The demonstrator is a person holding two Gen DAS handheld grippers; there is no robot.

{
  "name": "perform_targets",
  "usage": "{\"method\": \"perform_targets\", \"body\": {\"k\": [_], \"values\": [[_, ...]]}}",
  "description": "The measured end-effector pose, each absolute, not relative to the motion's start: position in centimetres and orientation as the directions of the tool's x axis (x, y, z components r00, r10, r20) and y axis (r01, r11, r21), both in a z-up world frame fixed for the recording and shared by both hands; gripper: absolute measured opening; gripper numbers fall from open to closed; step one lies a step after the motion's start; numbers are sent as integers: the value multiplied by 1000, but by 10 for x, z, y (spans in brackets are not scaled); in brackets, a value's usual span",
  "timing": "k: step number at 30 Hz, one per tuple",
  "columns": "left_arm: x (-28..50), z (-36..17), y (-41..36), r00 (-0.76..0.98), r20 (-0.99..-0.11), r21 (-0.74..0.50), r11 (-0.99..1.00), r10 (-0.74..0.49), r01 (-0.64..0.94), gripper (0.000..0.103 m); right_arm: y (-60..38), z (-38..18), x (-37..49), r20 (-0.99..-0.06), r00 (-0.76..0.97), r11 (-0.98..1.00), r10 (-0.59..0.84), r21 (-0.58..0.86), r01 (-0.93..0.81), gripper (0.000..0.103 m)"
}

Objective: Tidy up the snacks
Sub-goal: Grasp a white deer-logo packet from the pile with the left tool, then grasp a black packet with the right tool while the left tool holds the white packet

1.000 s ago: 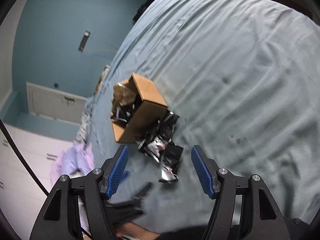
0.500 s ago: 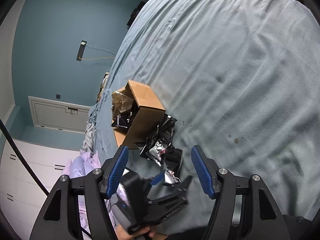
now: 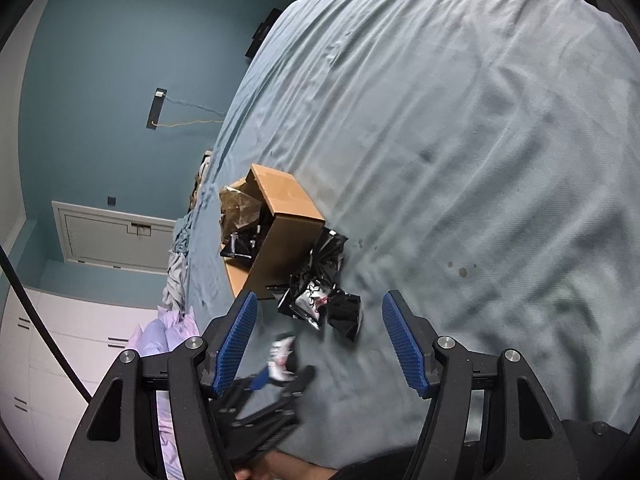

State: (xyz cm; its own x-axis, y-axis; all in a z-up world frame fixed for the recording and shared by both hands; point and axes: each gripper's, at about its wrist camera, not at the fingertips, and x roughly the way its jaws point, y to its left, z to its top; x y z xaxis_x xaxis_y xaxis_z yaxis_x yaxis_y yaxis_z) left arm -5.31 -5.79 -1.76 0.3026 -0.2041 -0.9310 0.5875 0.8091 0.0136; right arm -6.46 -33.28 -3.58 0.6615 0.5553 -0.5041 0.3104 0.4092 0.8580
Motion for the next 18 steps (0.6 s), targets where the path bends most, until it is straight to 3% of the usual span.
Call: {"method": "perform_targets", "body": {"k": [7, 10, 14, 18], "values": [[-28, 32, -28, 430, -875, 81, 806, -224, 586, 54, -328, -35, -59, -525, 640, 439, 561, 844, 308, 64], [-12, 23, -8, 465, -858, 71, 848, -217, 526, 55, -325, -36, -53, -541, 624, 454, 564, 834, 313, 64], [10, -5, 11, 372, -914, -5, 919, -164, 394, 54, -318, -41, -41, -561, 580, 462, 590, 824, 328, 64], [12, 4, 14, 393, -900, -23, 923, -186, 384, 55, -308, -51, -26, -574, 523, 468, 630, 818, 334, 64]]}}
